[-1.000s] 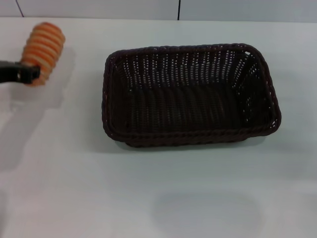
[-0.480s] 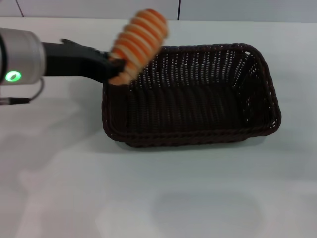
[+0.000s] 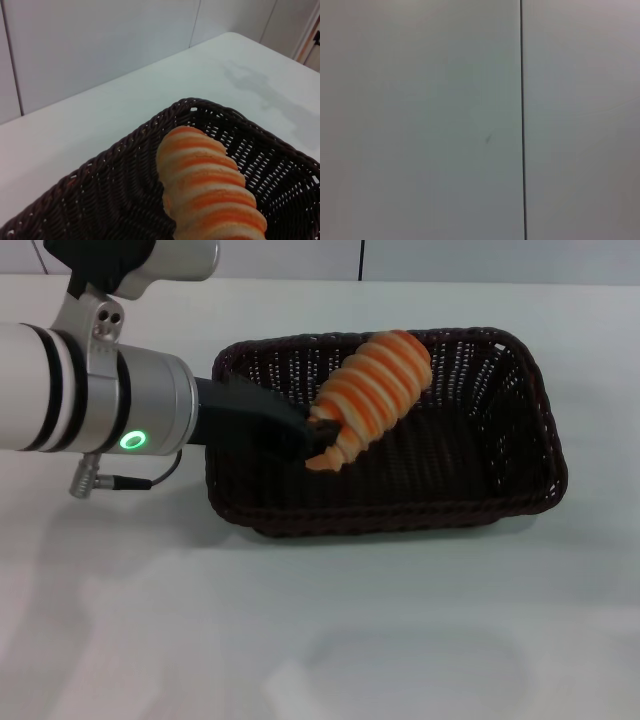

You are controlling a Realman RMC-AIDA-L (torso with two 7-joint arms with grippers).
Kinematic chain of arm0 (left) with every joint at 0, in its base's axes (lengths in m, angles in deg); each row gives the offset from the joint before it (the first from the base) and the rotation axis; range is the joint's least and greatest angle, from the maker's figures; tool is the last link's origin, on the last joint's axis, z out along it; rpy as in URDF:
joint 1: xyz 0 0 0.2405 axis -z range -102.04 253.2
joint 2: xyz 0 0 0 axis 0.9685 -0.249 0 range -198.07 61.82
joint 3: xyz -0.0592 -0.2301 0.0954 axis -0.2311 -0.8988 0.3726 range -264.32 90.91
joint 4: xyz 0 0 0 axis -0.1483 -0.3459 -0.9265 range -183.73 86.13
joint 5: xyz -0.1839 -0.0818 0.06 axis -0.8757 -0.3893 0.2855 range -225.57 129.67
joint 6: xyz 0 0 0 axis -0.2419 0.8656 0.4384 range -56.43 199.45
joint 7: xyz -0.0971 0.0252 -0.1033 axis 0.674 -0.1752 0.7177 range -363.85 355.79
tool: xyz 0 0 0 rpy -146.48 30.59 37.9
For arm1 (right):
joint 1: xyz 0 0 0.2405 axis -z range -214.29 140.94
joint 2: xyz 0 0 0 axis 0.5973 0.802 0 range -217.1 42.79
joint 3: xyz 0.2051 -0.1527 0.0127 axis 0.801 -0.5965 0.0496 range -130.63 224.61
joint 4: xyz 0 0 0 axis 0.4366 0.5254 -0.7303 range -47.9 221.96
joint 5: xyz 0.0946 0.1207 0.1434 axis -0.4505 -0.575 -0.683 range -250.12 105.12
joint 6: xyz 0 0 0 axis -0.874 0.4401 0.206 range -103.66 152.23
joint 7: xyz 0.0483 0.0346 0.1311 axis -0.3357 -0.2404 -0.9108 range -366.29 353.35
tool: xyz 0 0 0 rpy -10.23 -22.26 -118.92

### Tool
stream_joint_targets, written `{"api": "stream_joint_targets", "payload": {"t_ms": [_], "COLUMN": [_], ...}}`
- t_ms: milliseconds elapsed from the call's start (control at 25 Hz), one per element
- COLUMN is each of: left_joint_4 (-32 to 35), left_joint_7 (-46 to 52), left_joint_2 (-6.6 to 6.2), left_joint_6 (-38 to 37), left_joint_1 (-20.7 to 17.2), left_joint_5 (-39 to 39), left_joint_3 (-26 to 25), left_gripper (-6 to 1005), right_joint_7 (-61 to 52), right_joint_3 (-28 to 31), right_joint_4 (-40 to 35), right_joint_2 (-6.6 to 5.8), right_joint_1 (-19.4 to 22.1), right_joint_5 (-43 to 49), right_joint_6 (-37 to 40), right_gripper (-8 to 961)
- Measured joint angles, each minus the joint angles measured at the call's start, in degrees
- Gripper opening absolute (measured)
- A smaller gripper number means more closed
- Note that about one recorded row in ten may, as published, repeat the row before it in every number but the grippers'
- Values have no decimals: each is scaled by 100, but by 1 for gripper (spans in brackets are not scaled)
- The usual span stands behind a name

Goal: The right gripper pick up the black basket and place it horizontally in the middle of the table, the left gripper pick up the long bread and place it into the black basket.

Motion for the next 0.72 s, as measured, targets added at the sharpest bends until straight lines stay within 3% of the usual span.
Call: {"api": "stream_joint_targets", "payload": {"t_ms": [280, 400, 560, 720], "left_joint_4": [81, 199, 371, 619], "left_joint_7": [36, 3, -4, -15], "left_joint_2": [-5, -18, -26, -34], "left_joint_6": [-122, -351, -681, -1588], "left_joint_1": [-7, -61, -126, -326], "left_joint_5": [-30, -6, 27, 141], "left_joint_3": [24, -13, -54, -71], "left_gripper": [266, 474, 587, 700], "right_joint_7": [-2, -1, -2, -2], "right_joint_3": [-1, -1, -1, 0], "right_joint_4": [0, -3, -3, -4], "right_joint_2": [-10, -15, -16, -16], "right_joint_1": [30, 32, 32, 32], "right_joint_5": [0, 0, 0, 0], "right_joint_6": [1, 1, 1, 3], "right_gripper": [317, 317, 318, 318]}}
